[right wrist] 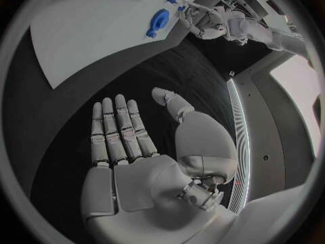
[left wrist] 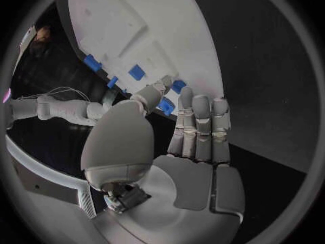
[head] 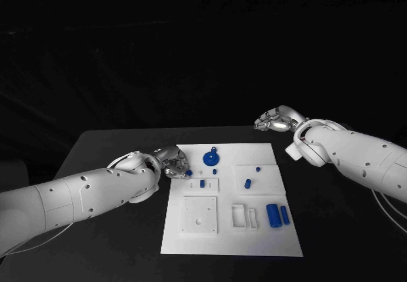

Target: Assemble the parts on the task board

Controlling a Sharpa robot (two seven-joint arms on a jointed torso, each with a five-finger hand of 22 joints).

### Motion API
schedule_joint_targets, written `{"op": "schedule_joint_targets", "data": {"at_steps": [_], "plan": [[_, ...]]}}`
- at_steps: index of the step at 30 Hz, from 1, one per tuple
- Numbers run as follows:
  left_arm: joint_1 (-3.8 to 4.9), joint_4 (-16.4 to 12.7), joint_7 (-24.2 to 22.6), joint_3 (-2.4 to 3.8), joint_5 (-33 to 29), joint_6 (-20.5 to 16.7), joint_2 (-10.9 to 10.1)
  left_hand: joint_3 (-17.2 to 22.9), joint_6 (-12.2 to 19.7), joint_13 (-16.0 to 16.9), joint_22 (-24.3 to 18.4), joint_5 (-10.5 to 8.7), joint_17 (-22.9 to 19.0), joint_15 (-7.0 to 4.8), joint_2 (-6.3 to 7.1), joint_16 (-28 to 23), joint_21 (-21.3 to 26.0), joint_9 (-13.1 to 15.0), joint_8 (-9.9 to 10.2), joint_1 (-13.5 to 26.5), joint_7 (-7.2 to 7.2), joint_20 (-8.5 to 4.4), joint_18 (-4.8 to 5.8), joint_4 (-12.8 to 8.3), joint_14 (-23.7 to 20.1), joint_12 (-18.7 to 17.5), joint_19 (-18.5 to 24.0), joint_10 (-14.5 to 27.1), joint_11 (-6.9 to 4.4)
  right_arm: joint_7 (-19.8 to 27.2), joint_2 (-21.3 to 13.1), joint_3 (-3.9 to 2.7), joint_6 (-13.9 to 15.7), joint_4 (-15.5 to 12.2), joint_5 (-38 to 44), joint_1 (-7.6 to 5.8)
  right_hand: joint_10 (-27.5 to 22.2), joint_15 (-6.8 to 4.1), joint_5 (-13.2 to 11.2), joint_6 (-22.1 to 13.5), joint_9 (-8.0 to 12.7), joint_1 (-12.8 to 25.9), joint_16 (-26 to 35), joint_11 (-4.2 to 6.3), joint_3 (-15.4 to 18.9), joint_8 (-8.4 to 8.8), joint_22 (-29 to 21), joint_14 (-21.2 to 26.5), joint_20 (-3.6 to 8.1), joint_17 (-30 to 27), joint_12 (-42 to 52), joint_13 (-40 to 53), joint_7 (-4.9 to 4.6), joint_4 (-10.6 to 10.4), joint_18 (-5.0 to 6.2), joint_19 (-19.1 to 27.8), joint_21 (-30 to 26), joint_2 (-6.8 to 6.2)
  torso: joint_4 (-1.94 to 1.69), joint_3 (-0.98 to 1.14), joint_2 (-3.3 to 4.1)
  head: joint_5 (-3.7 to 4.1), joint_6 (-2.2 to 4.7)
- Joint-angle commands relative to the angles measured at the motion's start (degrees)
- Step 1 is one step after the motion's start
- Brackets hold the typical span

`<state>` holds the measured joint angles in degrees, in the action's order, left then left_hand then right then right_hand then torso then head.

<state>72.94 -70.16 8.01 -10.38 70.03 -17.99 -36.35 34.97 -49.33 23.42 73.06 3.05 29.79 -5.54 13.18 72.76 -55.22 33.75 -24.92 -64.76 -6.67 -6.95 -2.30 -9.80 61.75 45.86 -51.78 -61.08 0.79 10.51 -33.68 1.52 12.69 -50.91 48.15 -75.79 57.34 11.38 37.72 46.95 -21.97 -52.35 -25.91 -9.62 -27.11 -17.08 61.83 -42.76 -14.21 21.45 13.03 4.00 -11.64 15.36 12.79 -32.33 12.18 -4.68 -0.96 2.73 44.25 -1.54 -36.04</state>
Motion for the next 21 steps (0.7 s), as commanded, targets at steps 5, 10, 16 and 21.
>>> {"op": "schedule_joint_targets", "data": {"at_steps": [5,10,16,21], "plan": [[-0.44,0.61,-1.31,0.0,-1.22,0.09,0.63,0.08,0.33,-0.28,0.17,-0.23,0.13,0.33,-0.96,0.01,0.31,-0.36,0.41,-0.42,-0.46,-3.85,-1.19,0.33,0.06,-0.49,0.33,0.59,0.17,0.33,0.03,-0.02,-0.17,-0.17,0.0,0.02,0.17,0.12,0.41,-0.51,0.09,0.09,-0.33,-0.22,0.26,-0.24,0.07,0.42,-0.05,-0.08,-0.25,-0.06,-0.01,0.06,-0.25,0.3,-0.32,-0.08,-0.04,-0.01,-0.03,0.07,-0.04],[-0.76,0.72,-1.32,0.0,-1.1,0.43,0.8,-0.01,0.85,-0.55,0.28,-0.23,0.22,0.48,-1.3,0.04,0.33,-0.81,0.77,-0.54,-0.67,-3.71,-1.24,0.45,0.01,-0.7,0.42,0.77,0.34,0.33,0.06,-0.02,-0.21,-0.32,0.0,0.04,0.17,0.12,0.41,-0.51,0.1,0.1,-0.35,-0.22,0.26,-0.25,0.08,0.42,-0.05,-0.1,-0.25,-0.06,-0.01,0.06,-0.24,0.3,-0.33,-0.08,-0.03,-0.04,-0.02,0.19,0.0],[-0.77,1.09,-1.11,0.0,-1.1,0.87,0.78,-0.04,1.32,-0.78,0.37,-0.22,0.31,0.62,-1.53,0.07,0.34,-1.24,1.1,-0.8,-0.84,-3.6,-1.33,0.45,0.0,-0.88,0.45,0.98,0.5,0.32,0.05,-0.02,-0.25,-0.37,0.0,0.04,0.18,0.12,0.41,-0.51,0.1,0.1,-0.37,-0.22,0.27,-0.26,0.09,0.43,-0.05,-0.12,-0.26,-0.06,0.0,0.06,-0.24,0.29,-0.35,-0.08,-0.07,-0.01,-0.01,0.22,-0.05],[-0.78,1.22,-1.06,-0.01,-0.7,1.3,0.67,0.14,1.35,-1.0,0.49,-0.22,0.4,0.69,-1.85,0.11,0.35,-1.57,1.14,-1.81,-0.91,-3.5,-1.46,-0.1,0.0,-1.01,0.5,1.15,0.57,0.3,-0.01,-0.02,-0.26,-0.39,0.0,0.04,0.18,0.12,0.41,-0.51,0.11,0.12,-0.39,-0.22,0.28,-0.26,0.1,0.44,-0.05,-0.14,-0.26,-0.06,0.0,0.06,-0.24,0.29,-0.37,-0.08,-0.11,-0.05,-0.02,0.25,-0.14]]}}
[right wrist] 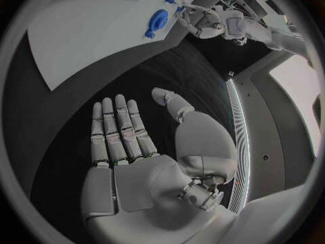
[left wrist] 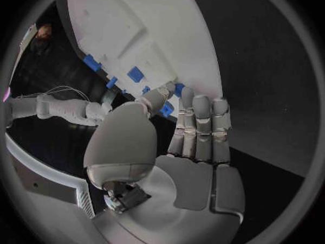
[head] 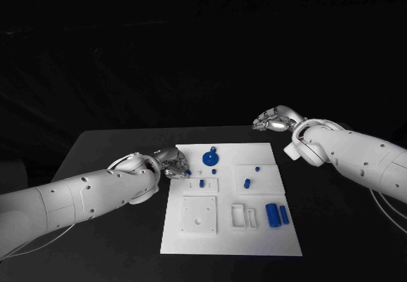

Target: Assemble the parts on the task board

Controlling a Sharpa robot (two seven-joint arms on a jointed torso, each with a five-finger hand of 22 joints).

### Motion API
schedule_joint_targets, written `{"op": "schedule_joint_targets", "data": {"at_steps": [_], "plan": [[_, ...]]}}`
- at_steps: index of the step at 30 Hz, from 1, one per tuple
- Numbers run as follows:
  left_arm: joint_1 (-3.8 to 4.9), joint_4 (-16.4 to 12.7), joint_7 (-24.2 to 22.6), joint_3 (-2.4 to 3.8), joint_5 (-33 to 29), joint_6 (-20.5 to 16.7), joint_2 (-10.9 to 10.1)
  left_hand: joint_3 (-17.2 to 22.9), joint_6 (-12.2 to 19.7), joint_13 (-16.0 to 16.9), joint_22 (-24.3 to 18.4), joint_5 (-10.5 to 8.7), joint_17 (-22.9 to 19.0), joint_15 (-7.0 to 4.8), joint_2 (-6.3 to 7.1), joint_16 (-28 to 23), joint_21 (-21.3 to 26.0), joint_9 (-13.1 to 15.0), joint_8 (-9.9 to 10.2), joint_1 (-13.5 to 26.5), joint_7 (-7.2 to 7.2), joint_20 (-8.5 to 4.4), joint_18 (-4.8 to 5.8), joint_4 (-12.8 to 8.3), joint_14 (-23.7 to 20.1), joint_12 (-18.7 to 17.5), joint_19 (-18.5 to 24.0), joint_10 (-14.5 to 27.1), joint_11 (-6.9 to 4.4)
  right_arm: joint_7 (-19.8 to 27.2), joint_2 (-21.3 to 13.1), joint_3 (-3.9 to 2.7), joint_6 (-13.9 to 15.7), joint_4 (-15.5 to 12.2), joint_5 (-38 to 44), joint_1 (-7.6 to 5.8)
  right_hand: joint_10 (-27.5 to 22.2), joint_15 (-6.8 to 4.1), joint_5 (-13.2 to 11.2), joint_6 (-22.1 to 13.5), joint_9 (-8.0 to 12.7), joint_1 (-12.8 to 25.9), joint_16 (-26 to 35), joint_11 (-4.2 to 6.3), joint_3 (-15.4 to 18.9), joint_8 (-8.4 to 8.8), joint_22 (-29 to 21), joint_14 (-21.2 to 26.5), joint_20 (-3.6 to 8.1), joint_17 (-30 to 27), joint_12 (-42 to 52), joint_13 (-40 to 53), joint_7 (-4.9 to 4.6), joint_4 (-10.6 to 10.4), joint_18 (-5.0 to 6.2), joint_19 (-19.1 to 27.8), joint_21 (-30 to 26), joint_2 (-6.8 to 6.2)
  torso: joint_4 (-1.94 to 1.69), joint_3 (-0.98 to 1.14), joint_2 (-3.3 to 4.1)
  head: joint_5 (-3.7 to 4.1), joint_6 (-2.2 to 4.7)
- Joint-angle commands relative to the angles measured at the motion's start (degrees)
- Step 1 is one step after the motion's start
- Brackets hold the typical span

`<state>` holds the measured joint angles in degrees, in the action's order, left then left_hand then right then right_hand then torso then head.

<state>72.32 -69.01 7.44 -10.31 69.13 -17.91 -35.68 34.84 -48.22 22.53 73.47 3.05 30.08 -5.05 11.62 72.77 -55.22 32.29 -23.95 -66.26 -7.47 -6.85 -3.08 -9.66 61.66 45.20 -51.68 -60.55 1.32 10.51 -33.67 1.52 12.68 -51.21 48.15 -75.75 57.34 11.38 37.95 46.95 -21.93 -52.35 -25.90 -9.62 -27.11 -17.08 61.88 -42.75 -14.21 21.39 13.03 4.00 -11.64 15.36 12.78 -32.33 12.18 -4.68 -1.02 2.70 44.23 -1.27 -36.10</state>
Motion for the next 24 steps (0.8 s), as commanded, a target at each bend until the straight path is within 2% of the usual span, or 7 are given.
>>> {"op": "schedule_joint_targets", "data": {"at_steps": [1,4,8,13,20,24], "plan": [[-0.16,0.06,-0.5,-0.08,0.22,1.24,-0.02,0.28,0.24,-0.16,0.11,-0.22,0.12,0.22,-0.29,0.11,0.35,-0.19,0.18,-0.51,-0.12,-3.58,-0.7,-0.38,0.08,-0.39,0.41,0.69,0.07,0.3,0.0,-0.02,-0.27,-0.1,0.0,0.01,0.18,0.12,0.19,-0.51,0.06,0.12,-0.39,-0.22,0.28,-0.27,0.06,0.43,-0.06,-0.09,-0.26,-0.06,0.0,0.06,-0.23,0.29,-0.37,-0.08,-0.05,-0.03,0.0,-0.02,-0.05],[-0.16,0.04,-0.71,-0.08,0.62,1.25,-0.06,0.19,0.37,-0.36,0.18,-0.23,0.17,0.33,0.04,0.11,0.36,-0.43,0.25,-0.93,-0.23,-3.48,-0.73,-0.75,0.05,-0.61,0.44,1.09,0.19,0.3,-0.02,-0.02,-0.26,-0.19,0.0,0.01,0.19,0.12,0.19,-0.51,0.07,0.12,-0.4,-0.22,0.28,-0.27,0.06,0.44,-0.06,-0.1,-0.26,-0.06,0.0,0.06,-0.23,0.29,-0.38,-0.08,-0.06,-0.04,-0.01,-0.02,-0.07],[-0.18,0.04,-0.98,-0.08,1.19,1.05,-0.08,-0.1,0.94,-0.63,0.26,-0.24,0.24,0.56,1.52,0.1,0.4,-0.86,0.52,-1.65,-0.48,-3.31,-0.83,-1.64,0.01,-0.94,0.46,1.93,0.45,0.3,-0.1,-0.02,-0.28,-0.39,0.0,0.01,0.19,0.12,0.2,-0.51,0.07,0.13,-0.41,-0.22,0.29,-0.27,0.07,0.44,-0.06,-0.11,-0.26,-0.06,0.0,0.05,-0.23,0.29,-0.39,-0.07,-0.05,-0.06,-0.01,-0.07,-0.04],[-0.19,0.22,-1.4,-0.09,1.92,0.52,-0.07,-0.16,1.34,-0.83,0.28,-0.24,0.27,0.76,2.35,-0.01,0.51,-1.24,0.62,-2.39,-0.6,-3.08,-0.92,-2.27,-0.09,-1.13,0.43,2.79,0.65,0.32,-0.11,-0.02,-0.28,-0.43,0.0,0.03,0.2,0.12,0.2,-0.51,0.07,0.15,-0.43,-0.22,0.3,-0.28,0.07,0.45,-0.06,-0.14,-0.26,-0.05,0.0,0.05,-0.23,0.28,-0.4,-0.06,0.0,-0.05,-0.03,-0.13,0.01],[-0.22,0.23,-1.6,-0.09,2.73,0.82,-0.11,-0.03,1.84,-1.2,0.32,-0.23,0.34,1.01,3.04,-0.1,0.68,-1.72,0.58,-3.57,-0.69,-2.81,-1.07,-3.22,-0.16,-1.55,0.42,4.19,0.91,0.33,-0.19,-0.02,-0.31,-0.45,0.0,0.05,0.21,0.11,0.21,-0.5,0.08,0.16,-0.45,-0.21,0.31,-0.29,0.09,0.46,-0.07,-0.16,-0.26,-0.05,0.0,0.04,-0.22,0.28,-0.42,-0.04,-0.02,-0.03,-0.02,-0.11,0.0],[-0.24,0.27,-1.68,-0.09,2.84,1.07,-0.1,0.3,1.87,-1.24,0.34,-0.16,0.35,1.06,2.95,-0.17,0.77,-1.89,0.45,-4.39,-0.72,-2.73,-1.12,-3.71,-0.21,-1.45,0.43,4.41,0.95,0.34,-0.22,-0.02,-0.29,-0.48,0.0,0.05,0.22,0.11,0.21,-0.5,0.08,0.17,-0.46,-0.21,0.31,-0.29,0.09,0.46,-0.07,-0.18,-0.26,-0.05,0.0,0.04,-0.22,0.28,-0.43,-0.04,-0.04,-0.04,-0.02,-0.1,0.05]]}}
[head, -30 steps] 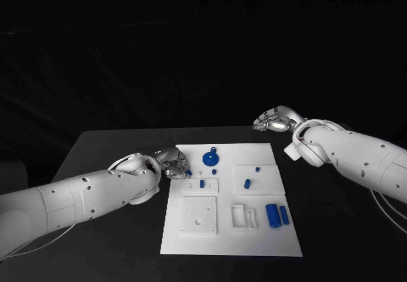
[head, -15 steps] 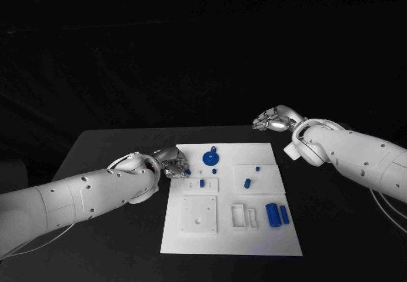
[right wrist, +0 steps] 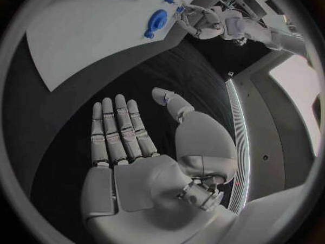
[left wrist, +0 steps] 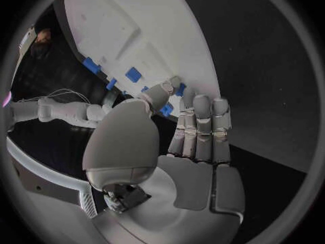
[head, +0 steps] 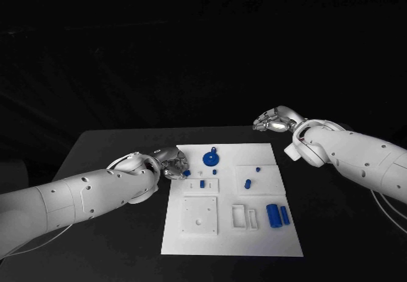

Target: Assemble the parts on the task board

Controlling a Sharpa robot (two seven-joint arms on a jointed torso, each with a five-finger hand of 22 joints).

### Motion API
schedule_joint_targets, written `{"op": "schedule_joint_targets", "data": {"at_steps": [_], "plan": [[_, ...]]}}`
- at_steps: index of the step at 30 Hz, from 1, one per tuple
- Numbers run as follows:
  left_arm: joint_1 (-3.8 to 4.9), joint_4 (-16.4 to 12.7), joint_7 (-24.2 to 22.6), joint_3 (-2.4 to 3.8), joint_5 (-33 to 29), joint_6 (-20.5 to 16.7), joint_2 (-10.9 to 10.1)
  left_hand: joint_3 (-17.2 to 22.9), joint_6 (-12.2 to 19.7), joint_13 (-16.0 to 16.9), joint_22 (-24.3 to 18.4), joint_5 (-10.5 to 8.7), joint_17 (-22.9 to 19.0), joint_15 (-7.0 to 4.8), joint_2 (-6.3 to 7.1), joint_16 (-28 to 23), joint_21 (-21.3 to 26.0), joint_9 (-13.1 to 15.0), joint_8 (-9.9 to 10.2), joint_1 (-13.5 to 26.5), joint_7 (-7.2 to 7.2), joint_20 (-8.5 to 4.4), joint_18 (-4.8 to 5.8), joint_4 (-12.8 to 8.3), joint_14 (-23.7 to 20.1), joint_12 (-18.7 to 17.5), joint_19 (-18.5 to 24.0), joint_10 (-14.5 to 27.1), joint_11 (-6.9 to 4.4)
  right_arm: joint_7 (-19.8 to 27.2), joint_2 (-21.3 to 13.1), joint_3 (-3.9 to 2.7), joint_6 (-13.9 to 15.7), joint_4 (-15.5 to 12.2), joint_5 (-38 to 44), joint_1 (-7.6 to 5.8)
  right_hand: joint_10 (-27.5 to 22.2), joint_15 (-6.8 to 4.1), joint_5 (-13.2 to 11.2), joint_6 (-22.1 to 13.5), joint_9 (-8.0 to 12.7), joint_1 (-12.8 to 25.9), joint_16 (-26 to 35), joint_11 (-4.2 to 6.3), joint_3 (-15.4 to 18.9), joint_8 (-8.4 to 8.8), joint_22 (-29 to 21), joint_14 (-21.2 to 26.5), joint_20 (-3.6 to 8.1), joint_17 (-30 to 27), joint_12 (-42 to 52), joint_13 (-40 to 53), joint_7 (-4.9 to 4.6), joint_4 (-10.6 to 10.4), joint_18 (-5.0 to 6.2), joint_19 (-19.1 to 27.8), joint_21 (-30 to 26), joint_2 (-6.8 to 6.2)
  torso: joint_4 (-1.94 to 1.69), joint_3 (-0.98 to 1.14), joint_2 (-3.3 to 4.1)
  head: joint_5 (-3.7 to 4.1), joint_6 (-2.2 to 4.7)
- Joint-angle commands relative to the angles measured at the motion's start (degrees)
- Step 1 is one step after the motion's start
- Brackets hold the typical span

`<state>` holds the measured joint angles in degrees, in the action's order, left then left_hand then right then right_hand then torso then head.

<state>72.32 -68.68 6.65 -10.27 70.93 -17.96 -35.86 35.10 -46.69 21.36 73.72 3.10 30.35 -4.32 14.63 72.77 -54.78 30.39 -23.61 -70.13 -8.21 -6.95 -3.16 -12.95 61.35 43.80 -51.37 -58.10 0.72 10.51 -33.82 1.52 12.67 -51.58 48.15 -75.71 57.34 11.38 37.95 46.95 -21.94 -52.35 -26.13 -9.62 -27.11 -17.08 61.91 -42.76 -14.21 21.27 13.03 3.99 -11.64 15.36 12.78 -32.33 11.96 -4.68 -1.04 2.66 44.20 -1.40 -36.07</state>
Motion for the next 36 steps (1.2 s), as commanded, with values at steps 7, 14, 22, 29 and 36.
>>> {"op": "schedule_joint_targets", "data": {"at_steps": [7,14,22,29,36], "plan": [[-0.27,0.04,-1.17,-0.16,1.46,1.3,0.2,0.79,0.02,-0.13,0.12,-0.05,0.13,0.4,-0.8,-0.2,0.44,-0.25,-0.2,-1.41,-0.12,-2.52,-1.01,-0.68,0.14,0.15,0.06,2.07,1.62,0.35,-0.08,-0.02,-0.27,-0.13,0.0,0.01,0.22,0.1,0.22,-0.5,0.1,0.19,-0.26,-0.21,0.32,-0.3,0.06,0.47,-0.07,-0.08,-0.27,-0.05,0.0,0.03,-0.22,0.27,-0.23,-0.03,0.03,0.04,0.01,-0.07,-0.04],[-0.46,0.6,-1.54,-0.34,2.03,1.89,0.5,1.3,-2.18,-0.29,0.34,-0.03,0.26,0.18,-1.8,-0.14,0.44,-0.47,-0.74,-1.43,0.3,-2.53,-0.94,-0.57,0.23,0.5,0.01,1.66,1.36,0.34,-0.2,-0.02,-0.27,-0.43,0.0,0.01,0.23,0.1,0.23,-0.49,0.1,0.21,-0.29,-0.21,0.33,-0.31,0.08,0.47,-0.07,-0.11,-0.27,-0.05,0.0,0.02,-0.21,0.26,-0.24,-0.02,0.04,-0.01,0.01,0.09,-0.08],[-0.53,0.73,-1.64,-0.77,3.56,2.74,0.5,1.98,-5.76,-2.17,0.6,0.01,0.22,-0.32,-4.01,-0.55,0.73,-1.18,-0.18,-0.77,1.19,-2.86,-0.7,-0.4,0.39,-1.63,0.1,-0.5,0.84,0.33,-0.31,-0.01,-0.27,-0.68,0.0,0.01,0.24,0.1,0.24,-0.48,0.11,0.25,-0.31,-0.2,0.36,-0.32,0.09,0.47,-0.08,-0.13,-0.27,-0.05,0.0,0.0,-0.21,0.25,-0.26,-0.02,0.01,-0.01,0.02,0.14,-0.17],[-0.55,0.88,-1.4,-0.81,4.66,2.73,0.49,2.29,-7.29,-3.77,0.57,0.1,0.25,-0.43,-5.46,-0.76,1.06,-1.67,0.69,-0.3,1.46,-3.11,-0.56,-0.24,0.9,-3.98,-0.31,-2.72,0.72,0.37,-0.37,-0.01,-0.3,-0.74,0.0,0.01,0.25,0.1,0.25,-0.48,0.11,0.27,-0.33,-0.2,0.37,-0.33,0.1,0.47,-0.08,-0.16,-0.27,-0.05,0.01,-0.01,-0.2,0.24,-0.28,-0.02,-0.03,0.0,0.01,0.19,-0.22],[-0.56,0.92,-1.59,-1.09,8.25,1.91,0.7,2.31,-7.63,-4.1,0.54,0.11,0.42,-0.58,-5.87,-0.55,1.11,-1.84,1.09,-0.36,1.51,-3.27,-0.59,-0.34,1.36,-4.51,-0.75,-3.46,0.58,0.4,-0.51,-0.01,-0.27,-1.39,0.0,0.01,0.26,0.1,0.26,-0.47,0.12,0.3,-0.36,-0.2,0.39,-0.34,0.11,0.48,-0.09,-0.18,-0.27,-0.05,0.01,-0.03,-0.2,0.23,-0.29,-0.01,-0.02,-0.02,0.0,0.15,-0.11]]}}
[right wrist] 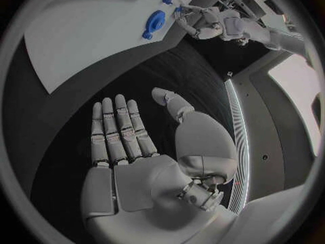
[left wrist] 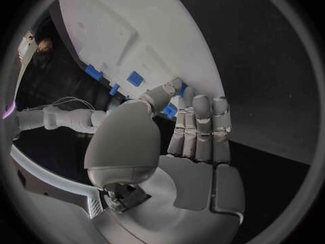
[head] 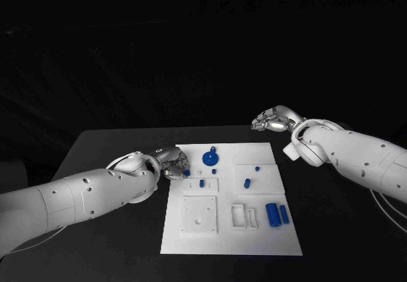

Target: Assemble the parts on the task board

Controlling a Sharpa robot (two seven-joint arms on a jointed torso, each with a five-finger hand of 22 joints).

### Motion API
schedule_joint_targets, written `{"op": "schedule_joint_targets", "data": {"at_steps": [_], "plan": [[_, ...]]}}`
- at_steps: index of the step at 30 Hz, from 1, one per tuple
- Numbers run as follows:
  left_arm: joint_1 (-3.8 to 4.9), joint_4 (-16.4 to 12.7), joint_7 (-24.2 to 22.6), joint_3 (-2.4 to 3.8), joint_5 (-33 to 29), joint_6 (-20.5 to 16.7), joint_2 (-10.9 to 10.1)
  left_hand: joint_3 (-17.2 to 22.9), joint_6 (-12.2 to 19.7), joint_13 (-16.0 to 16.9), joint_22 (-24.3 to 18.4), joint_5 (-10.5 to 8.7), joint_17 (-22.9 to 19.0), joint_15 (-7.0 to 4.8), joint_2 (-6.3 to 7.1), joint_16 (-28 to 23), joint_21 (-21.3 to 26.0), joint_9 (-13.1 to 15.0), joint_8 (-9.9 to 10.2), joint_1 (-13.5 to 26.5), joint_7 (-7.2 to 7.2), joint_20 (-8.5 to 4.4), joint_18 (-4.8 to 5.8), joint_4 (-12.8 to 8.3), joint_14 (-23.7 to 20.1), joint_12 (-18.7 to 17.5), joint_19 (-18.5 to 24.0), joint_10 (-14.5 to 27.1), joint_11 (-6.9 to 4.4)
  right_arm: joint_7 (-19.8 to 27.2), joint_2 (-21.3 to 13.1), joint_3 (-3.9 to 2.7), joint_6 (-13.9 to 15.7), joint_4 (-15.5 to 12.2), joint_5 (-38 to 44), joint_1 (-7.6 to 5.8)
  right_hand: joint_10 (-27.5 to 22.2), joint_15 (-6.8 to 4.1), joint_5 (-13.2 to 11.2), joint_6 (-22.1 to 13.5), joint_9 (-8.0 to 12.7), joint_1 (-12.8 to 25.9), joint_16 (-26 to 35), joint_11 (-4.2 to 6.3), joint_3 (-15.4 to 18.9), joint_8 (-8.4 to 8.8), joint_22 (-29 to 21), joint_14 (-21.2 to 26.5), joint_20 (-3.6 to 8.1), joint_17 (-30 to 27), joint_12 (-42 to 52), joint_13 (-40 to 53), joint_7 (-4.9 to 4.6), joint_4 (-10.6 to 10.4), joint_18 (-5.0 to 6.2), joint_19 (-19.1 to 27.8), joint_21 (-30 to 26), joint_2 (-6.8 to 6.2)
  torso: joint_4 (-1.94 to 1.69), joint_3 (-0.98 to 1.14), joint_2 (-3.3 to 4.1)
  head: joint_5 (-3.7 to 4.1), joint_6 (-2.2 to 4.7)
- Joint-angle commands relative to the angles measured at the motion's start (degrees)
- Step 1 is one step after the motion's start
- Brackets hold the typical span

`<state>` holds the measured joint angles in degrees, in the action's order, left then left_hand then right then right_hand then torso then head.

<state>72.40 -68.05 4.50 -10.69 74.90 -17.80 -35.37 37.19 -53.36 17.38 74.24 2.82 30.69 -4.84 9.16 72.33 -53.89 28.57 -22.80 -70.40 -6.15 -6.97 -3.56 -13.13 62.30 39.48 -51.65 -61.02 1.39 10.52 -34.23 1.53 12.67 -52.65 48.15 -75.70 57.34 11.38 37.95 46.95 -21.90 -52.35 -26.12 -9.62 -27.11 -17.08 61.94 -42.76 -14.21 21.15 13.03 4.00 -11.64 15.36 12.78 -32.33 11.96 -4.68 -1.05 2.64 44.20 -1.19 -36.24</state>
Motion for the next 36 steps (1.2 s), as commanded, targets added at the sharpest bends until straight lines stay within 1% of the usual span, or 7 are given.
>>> {"op": "schedule_joint_targets", "data": {"at_steps": [1,5,18,20,23,32,36], "plan": [[-0.63,0.24,0.48,-0.81,5.2,1.56,0.21,0.21,-0.97,-0.15,0.02,0.39,0.14,-0.1,-0.37,-0.03,0.22,-0.08,0.41,-0.14,-0.56,-3.3,-0.21,-0.22,0.54,-0.23,-0.61,-0.73,-0.14,0.38,-0.13,-0.02,-0.26,-0.42,0.0,0.01,0.26,0.1,0.26,-0.47,0.08,0.3,-0.36,-0.2,0.39,-0.34,0.08,0.48,-0.09,-0.07,-0.27,-0.05,0.01,-0.03,-0.2,0.23,-0.3,-0.01,-0.02,0.02,-0.01,-0.11,0.1],[-0.63,0.27,-0.15,-1.19,7.83,0.96,0.32,0.15,-0.95,0.13,-0.04,0.39,0.39,-0.43,-0.33,0.3,0.19,-0.29,0.96,-0.41,-0.56,-3.52,-0.27,-0.34,1.2,0.3,-1.32,-1.88,-0.47,0.35,-0.29,-0.02,-0.17,-0.83,0.0,0.01,0.26,0.1,0.27,-0.47,0.08,0.31,-0.37,-0.2,0.4,-0.35,0.09,0.48,-0.09,-0.09,-0.27,-0.05,0.01,-0.03,-0.19,0.22,-0.31,0.0,-0.02,0.02,0.0,-0.06,0.14],[-0.62,0.47,-1.18,-1.28,11.5,0.76,0.66,-0.27,-0.95,1.91,-0.02,0.49,1.04,-0.97,0.96,0.84,0.14,-0.92,2.6,-0.47,-0.41,-4.15,-0.26,0.48,2.61,3.23,-3.01,-2.51,-0.96,0.39,-0.39,-0.02,-0.07,-1.45,0.0,0.01,0.28,0.12,0.3,-0.47,0.09,0.35,-0.43,-0.19,0.43,-0.36,0.11,0.46,-0.09,-0.13,-0.28,-0.05,0.02,-0.04,-0.18,0.2,-0.34,0.0,0.07,0.03,0.0,-0.24,0.38],[-0.62,0.49,-1.39,-1.28,11.5,0.58,0.63,-0.16,-0.84,2.04,-0.02,0.86,1.08,-0.97,0.71,0.83,0.18,-1.05,2.86,-0.33,-0.44,-4.19,-0.26,0.92,2.73,3.45,-3.14,-2.47,-0.96,0.4,-0.36,-0.02,-0.09,-1.48,0.0,0.02,0.28,0.12,0.31,-0.47,0.1,0.36,-0.44,-0.19,0.44,-0.36,0.11,0.46,-0.09,-0.14,-0.28,-0.05,0.02,-0.04,-0.18,0.2,-0.34,0.0,0.07,0.02,0.0,-0.22,0.4],[-0.62,0.48,-1.69,-1.26,11.23,0.35,0.53,-0.06,-0.49,2.23,0.0,3.33,1.14,-0.88,0.52,0.66,0.3,-1.37,3.48,0.3,-0.59,-4.19,-0.22,1.98,2.83,3.75,-3.27,-2.22,-0.87,0.39,-0.37,-0.02,-0.1,-1.71,0.0,0.03,0.29,0.13,0.31,-0.46,0.1,0.38,-0.45,-0.19,0.45,-0.37,0.12,0.46,-0.09,-0.15,-0.28,-0.05,0.02,-0.05,-0.18,0.19,-0.35,0.0,0.06,0.02,0.01,-0.26,0.55],[-0.61,0.02,-2.38,-1.19,9.53,-1.27,0.09,-0.23,0.16,2.44,0.04,3.74,1.23,-0.75,0.35,0.48,0.48,-1.88,4.3,1.28,-0.8,-4.14,-0.29,3.64,2.97,4.12,-3.41,-2.05,-0.71,0.38,-0.7,-0.02,0.0,-2.62,0.0,0.12,0.3,0.14,0.35,-0.46,0.11,0.43,-0.48,-0.19,0.49,-0.38,0.13,0.46,-0.1,-0.18,-0.28,-0.05,0.02,-0.07,-0.17,0.17,-0.37,0.0,0.09,0.02,0.03,-0.26,0.68],[-0.59,-0.65,-2.57,-0.88,8.4,-1.43,-0.28,-0.27,0.21,2.49,0.05,3.83,1.26,-0.74,0.39,0.43,0.51,-1.97,4.43,1.42,-0.82,-4.14,-0.33,3.97,3.01,4.19,-3.47,-1.99,-0.7,0.35,-0.73,-0.02,-0.01,-3.05,0.0,0.16,0.3,0.14,0.36,-0.46,0.11,0.45,-0.5,-0.19,0.5,-0.38,0.14,0.46,-0.1,-0.19,-0.28,-0.05,0.02,-0.07,-0.17,0.17,-0.38,0.0,0.04,0.01,0.03,-0.24,0.73]]}}
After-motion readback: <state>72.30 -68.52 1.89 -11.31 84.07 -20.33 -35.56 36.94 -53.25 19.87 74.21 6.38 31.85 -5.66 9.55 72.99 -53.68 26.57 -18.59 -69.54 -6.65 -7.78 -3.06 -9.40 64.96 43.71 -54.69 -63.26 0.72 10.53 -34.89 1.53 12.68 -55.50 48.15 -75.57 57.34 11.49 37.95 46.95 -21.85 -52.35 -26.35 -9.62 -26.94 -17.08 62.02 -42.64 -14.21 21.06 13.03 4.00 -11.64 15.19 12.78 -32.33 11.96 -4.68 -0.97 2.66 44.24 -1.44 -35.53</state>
